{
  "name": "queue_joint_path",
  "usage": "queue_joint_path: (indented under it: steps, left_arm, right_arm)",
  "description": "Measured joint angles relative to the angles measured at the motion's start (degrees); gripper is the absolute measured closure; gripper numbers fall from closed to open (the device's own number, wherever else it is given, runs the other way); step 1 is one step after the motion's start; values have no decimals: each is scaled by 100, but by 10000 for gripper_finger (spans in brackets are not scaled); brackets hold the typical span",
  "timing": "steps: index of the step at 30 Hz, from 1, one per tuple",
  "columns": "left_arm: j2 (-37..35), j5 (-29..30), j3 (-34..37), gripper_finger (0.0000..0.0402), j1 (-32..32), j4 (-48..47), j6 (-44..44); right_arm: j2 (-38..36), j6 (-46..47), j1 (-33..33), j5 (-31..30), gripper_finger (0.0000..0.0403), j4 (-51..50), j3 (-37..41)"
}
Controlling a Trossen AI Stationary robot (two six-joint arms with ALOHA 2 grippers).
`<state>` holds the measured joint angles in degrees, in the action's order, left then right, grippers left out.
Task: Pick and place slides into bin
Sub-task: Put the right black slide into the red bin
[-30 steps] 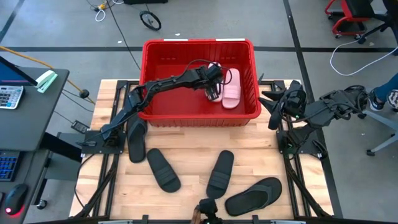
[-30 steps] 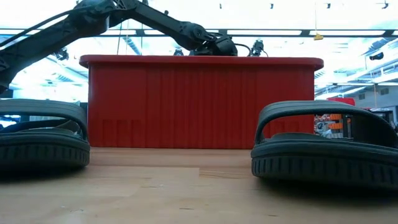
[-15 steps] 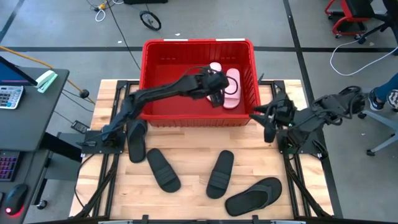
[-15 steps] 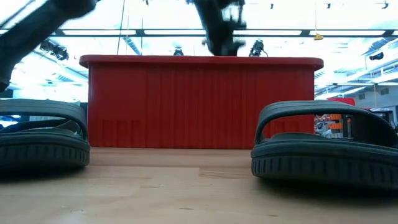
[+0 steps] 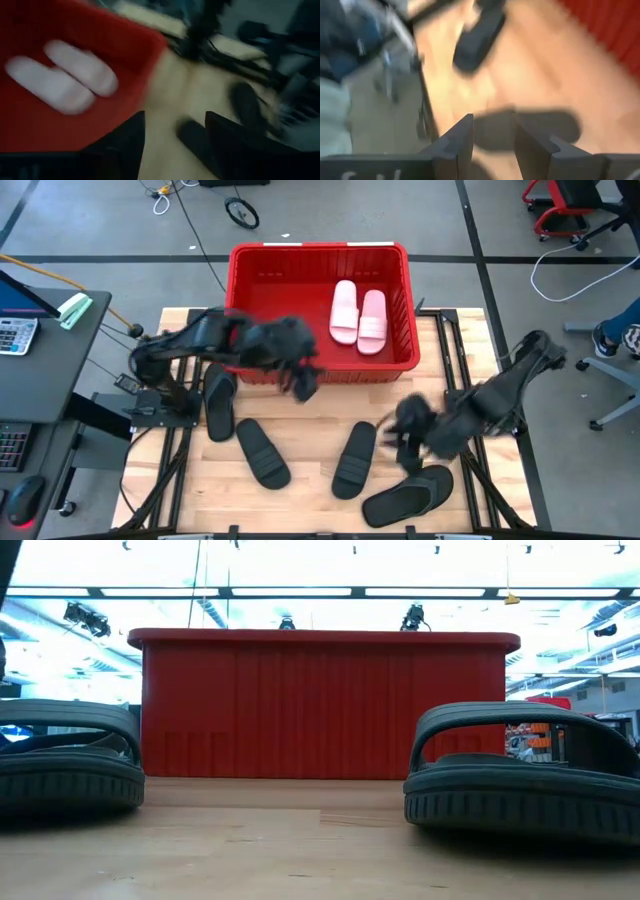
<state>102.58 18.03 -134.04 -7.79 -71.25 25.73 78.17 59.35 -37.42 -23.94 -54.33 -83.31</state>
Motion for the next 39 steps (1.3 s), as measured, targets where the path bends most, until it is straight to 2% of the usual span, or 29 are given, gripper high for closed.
queue_joint_path:
  steps: [3,6,10,13,15,19,27,33,39]
  left_arm:
    - [-86,-147,3,209,-643,-296,535]
    - [-95,-176,5,222,-1262,-354,745]
    - [-34,-71,7,228,-1847,-69,843]
    - [-15,70,93,219,-2142,197,1019]
    - [-21,106,134,210,-2246,253,1195]
    - [-21,151,140,197,-2374,241,1688]
    - [-17,150,140,206,-2396,246,2353]
    - [-13,148,140,219,-2396,252,2358]
    - [-8,150,140,223,-2396,250,2284]
  right_arm:
    - [518,-105,-225,381,268,5,2]
    - [992,-138,-146,922,268,15,2]
    - [1622,-484,257,1583,264,19,2]
    - [2069,-1004,704,2309,255,23,2]
    - [2345,-1397,999,2752,248,96,2]
    - [2786,-1916,1502,3178,235,180,2]
    - [3010,-2693,2077,4148,219,314,2]
    - [3182,-2621,2156,4309,219,445,218]
    - [3127,-2261,2117,4633,219,1181,851]
